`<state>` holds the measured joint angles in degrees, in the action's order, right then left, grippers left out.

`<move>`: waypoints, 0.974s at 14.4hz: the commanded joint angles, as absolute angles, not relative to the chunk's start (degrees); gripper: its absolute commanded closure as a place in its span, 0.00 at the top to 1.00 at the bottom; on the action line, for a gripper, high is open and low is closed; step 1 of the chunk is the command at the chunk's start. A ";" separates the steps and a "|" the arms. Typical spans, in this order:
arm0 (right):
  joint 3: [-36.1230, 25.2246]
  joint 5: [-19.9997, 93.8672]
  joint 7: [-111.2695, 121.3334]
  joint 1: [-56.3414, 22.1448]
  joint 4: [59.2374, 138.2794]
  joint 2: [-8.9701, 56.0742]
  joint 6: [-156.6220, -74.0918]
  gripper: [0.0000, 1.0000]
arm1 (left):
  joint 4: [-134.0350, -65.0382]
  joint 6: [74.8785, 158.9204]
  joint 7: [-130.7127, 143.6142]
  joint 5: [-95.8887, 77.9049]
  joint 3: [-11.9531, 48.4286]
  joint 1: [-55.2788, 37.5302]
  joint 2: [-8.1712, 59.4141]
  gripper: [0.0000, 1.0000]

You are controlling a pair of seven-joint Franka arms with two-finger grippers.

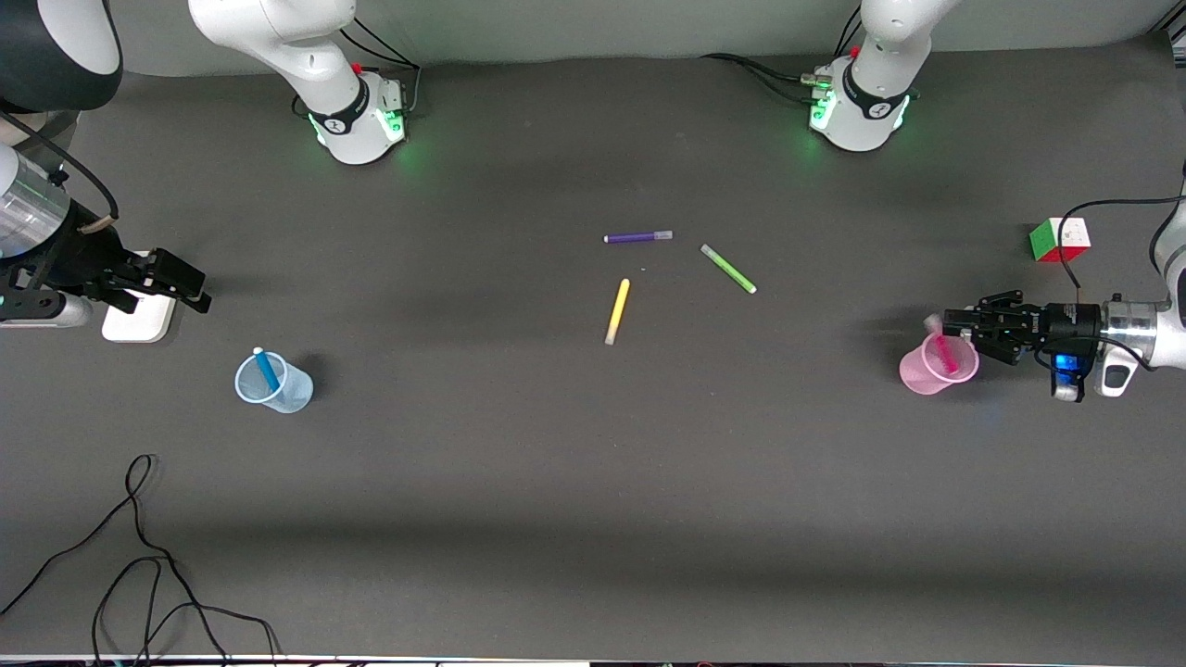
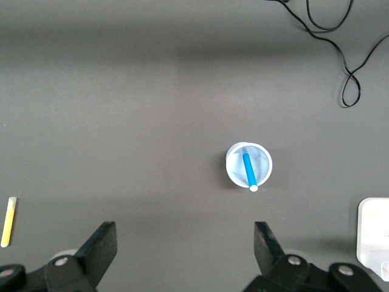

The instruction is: Place pink and blue markers in matching cups

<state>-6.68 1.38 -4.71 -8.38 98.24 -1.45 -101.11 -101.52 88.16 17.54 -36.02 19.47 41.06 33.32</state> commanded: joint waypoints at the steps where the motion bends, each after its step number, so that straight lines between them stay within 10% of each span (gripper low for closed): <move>1: -5.36 0.18 -5.89 -7.21 98.61 -1.93 -100.81 1.00 | -101.52 88.59 15.82 -36.83 19.60 41.75 33.05 1.00; 14: -5.54 0.70 -6.67 -7.38 98.44 -1.67 -100.02 1.00 | -94.66 94.05 16.09 0.60 19.95 24.35 11.18 1.00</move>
